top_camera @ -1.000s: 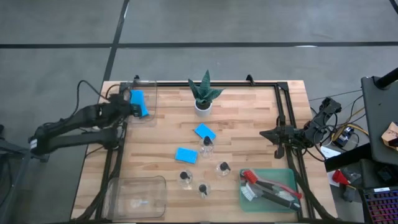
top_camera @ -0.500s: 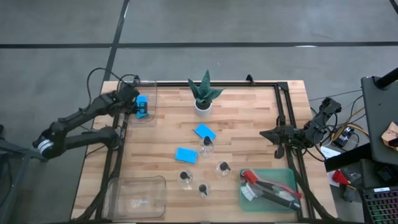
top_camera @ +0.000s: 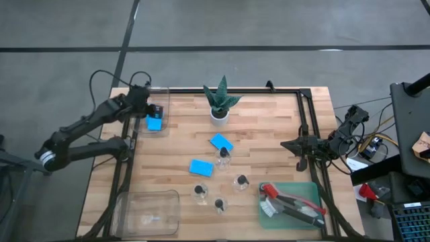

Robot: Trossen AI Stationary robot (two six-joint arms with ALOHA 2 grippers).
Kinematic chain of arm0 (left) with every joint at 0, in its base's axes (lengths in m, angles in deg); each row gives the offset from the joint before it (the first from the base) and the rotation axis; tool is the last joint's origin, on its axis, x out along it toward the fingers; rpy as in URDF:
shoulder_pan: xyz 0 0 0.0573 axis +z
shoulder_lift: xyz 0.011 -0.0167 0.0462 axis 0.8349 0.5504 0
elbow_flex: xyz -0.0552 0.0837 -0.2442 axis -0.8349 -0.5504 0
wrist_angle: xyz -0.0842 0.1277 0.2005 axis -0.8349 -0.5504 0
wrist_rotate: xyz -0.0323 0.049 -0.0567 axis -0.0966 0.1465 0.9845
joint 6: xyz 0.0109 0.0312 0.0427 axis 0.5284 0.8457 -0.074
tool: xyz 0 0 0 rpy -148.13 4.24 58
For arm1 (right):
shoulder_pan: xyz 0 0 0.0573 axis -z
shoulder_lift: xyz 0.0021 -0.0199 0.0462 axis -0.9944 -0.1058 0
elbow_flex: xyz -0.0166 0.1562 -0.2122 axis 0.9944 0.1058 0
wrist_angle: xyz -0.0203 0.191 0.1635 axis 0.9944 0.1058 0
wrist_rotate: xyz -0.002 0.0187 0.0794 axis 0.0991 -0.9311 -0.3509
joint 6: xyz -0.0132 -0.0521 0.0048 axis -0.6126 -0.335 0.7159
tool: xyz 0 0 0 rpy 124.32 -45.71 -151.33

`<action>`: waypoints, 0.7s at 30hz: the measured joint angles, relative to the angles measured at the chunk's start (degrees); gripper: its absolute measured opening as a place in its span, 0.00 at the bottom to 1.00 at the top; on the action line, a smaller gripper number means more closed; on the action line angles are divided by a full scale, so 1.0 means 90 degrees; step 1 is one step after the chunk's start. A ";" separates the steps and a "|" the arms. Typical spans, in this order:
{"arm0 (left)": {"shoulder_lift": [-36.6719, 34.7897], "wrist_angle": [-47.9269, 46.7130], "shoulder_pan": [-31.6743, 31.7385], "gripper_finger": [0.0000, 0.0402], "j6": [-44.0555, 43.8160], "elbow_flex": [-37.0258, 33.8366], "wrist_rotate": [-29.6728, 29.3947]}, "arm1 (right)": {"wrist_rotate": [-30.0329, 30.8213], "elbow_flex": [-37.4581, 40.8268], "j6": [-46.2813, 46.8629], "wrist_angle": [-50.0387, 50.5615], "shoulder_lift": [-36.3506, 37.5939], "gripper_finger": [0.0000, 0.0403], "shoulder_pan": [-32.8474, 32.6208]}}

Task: Pick & Place Kitchen Sink Supplies
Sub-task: Put the blue sponge into the top transparent bin

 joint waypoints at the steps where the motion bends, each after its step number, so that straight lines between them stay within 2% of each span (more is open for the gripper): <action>1: -0.0045 0.0164 -0.0093 0.40 0.0117 0.0047 0.0196 | -0.0001 0.0000 0.0000 0.0002 0.0000 0.02 0.0000; 6: -0.0163 0.1166 -0.0748 0.41 0.0591 0.0113 0.1299 | 0.0000 0.0000 0.0000 0.0000 0.0000 0.02 0.0002; 9: -0.0124 0.1575 -0.1330 0.41 0.0696 0.0111 0.1593 | -0.0001 0.0000 0.0000 0.0001 0.0000 0.02 0.0001; 16: 0.0321 0.2354 -0.3267 0.40 0.1184 0.0097 0.1681 | -0.0001 0.0000 0.0000 0.0000 0.0000 0.02 0.0002; 21: 0.1089 0.2799 -0.4393 0.38 0.1335 0.0096 0.1314 | -0.0001 0.0000 0.0000 0.0001 0.0000 0.02 0.0001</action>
